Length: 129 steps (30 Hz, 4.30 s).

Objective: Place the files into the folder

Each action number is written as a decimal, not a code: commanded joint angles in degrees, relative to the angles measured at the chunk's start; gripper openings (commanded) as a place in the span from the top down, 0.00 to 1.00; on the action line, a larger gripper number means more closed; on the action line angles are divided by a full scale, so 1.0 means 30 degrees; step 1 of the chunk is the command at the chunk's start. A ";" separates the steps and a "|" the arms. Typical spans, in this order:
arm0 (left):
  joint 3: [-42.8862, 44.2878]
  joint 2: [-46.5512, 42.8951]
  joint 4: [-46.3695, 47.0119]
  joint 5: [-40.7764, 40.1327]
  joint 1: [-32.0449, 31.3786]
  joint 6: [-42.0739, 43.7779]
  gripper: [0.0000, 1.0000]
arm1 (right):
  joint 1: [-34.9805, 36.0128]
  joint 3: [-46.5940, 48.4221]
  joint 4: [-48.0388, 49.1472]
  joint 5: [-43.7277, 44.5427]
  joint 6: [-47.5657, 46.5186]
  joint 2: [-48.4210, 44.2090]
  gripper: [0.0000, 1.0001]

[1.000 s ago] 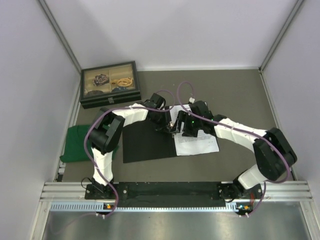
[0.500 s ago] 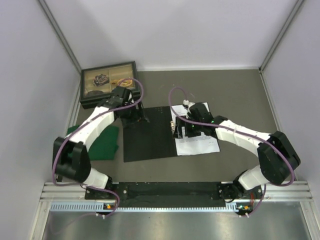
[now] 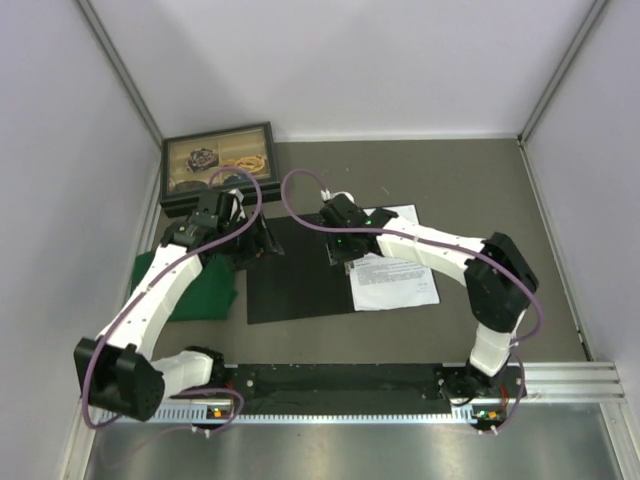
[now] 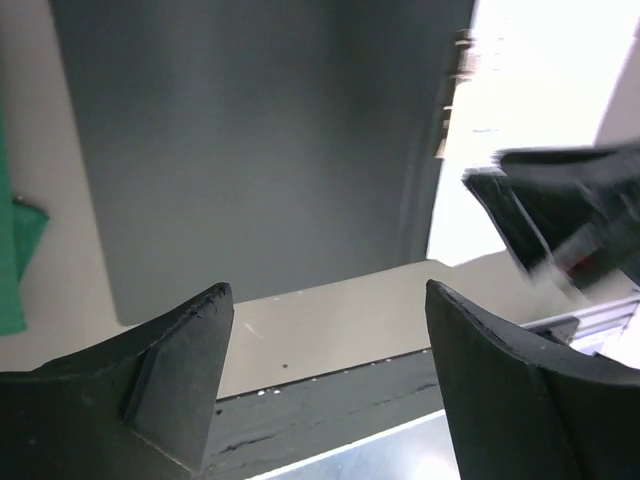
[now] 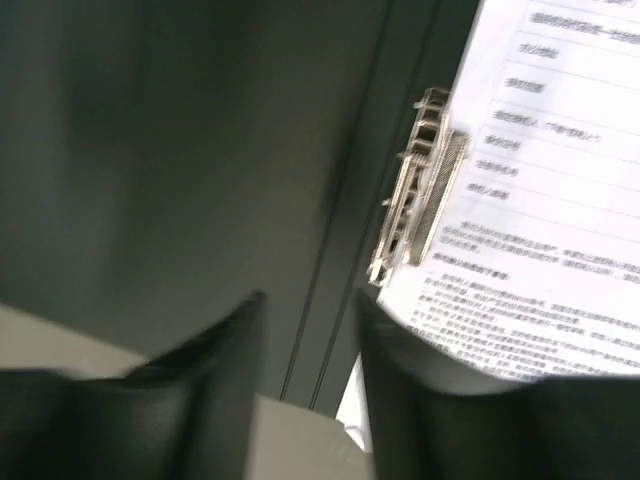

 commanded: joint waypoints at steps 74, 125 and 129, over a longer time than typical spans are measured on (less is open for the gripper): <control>-0.1466 0.0981 0.2688 0.1668 0.0066 0.2768 0.19 | -0.1476 0.7975 -0.2425 0.3803 -0.0115 0.7476 0.79; -0.5861 0.0835 0.3217 0.2458 0.4460 -0.0015 0.10 | -0.2296 0.6806 -0.2017 0.2632 0.0881 0.5574 1.00; -0.6473 0.0195 0.3772 0.4007 0.4460 -0.0190 0.09 | -0.2589 0.6480 -0.2072 0.2280 0.0998 0.4665 1.00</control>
